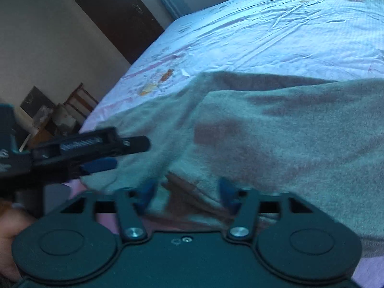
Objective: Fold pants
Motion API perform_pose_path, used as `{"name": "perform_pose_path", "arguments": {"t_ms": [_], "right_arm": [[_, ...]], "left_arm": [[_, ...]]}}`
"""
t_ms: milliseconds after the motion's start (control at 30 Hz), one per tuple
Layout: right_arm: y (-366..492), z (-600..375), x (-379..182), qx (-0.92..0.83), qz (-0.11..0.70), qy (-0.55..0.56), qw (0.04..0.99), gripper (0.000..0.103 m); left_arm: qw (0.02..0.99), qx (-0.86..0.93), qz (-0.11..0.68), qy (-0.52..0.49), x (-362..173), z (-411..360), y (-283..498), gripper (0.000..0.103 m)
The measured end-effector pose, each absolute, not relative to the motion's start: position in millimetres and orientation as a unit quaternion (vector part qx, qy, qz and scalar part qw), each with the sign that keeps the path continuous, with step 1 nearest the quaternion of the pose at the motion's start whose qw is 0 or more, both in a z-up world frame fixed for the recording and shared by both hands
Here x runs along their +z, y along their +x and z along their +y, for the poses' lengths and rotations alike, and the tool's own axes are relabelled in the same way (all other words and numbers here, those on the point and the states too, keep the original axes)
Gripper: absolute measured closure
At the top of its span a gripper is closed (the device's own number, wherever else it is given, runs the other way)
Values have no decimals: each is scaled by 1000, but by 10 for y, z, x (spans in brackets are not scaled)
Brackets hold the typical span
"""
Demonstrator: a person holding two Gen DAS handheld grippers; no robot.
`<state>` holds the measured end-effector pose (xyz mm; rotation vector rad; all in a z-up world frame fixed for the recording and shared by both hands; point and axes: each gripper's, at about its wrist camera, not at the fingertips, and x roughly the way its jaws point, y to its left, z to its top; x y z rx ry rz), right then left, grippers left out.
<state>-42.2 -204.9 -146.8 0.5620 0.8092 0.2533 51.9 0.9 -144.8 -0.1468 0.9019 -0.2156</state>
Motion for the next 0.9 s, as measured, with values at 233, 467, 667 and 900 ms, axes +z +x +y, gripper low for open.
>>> {"name": "perform_pose_path", "arguments": {"t_ms": [233,467,667,900], "right_arm": [[-430,-2117,-1288,90,366,240,895,96],[-247,-1872,-1330,107,385,202,894,97],[-143,-1662,-1548,111,417,146,890,93],[-170,-1668,-1360,109,391,151,901,89]], "left_arm": [[891,-73,439,-92,-1477,292,479,16],[892,-16,435,-119,-1456,806,471,16],[884,31,441,-154,-1577,1246,473,16],[861,101,443,-230,-1790,1742,442,16]]}}
